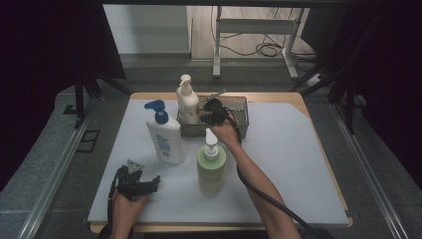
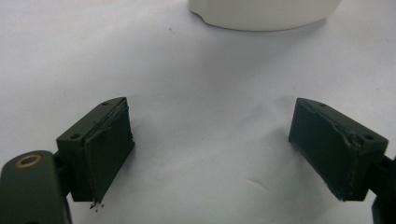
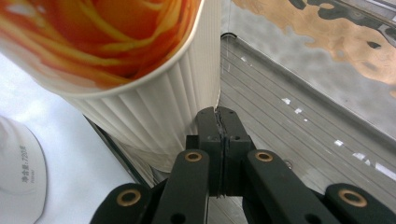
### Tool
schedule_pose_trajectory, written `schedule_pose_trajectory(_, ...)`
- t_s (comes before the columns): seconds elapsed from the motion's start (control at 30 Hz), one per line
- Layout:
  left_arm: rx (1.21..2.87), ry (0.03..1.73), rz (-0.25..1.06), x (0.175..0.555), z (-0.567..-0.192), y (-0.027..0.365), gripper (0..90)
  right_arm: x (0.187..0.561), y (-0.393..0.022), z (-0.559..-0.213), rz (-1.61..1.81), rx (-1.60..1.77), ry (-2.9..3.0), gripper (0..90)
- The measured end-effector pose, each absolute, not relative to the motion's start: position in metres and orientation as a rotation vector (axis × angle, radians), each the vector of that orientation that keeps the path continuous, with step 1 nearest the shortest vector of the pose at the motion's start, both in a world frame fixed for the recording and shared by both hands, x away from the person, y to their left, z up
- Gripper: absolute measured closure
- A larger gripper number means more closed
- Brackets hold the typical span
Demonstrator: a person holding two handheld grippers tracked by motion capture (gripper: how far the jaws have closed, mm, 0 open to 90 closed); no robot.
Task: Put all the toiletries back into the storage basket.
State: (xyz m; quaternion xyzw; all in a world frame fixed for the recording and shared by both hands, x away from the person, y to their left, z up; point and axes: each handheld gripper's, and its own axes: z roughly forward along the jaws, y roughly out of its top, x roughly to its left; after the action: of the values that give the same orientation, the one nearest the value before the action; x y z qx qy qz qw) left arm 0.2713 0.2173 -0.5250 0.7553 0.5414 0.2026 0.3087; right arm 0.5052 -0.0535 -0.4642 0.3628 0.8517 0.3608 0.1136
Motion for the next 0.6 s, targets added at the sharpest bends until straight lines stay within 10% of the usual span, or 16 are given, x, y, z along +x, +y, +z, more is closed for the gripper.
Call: schedule_pose_trajectory(0.6,1.996,1.432,0.536,0.271,-0.525,0.217,12.9,0.501,-0.036,-0.465,1.084,1.004,2.531,87.8)
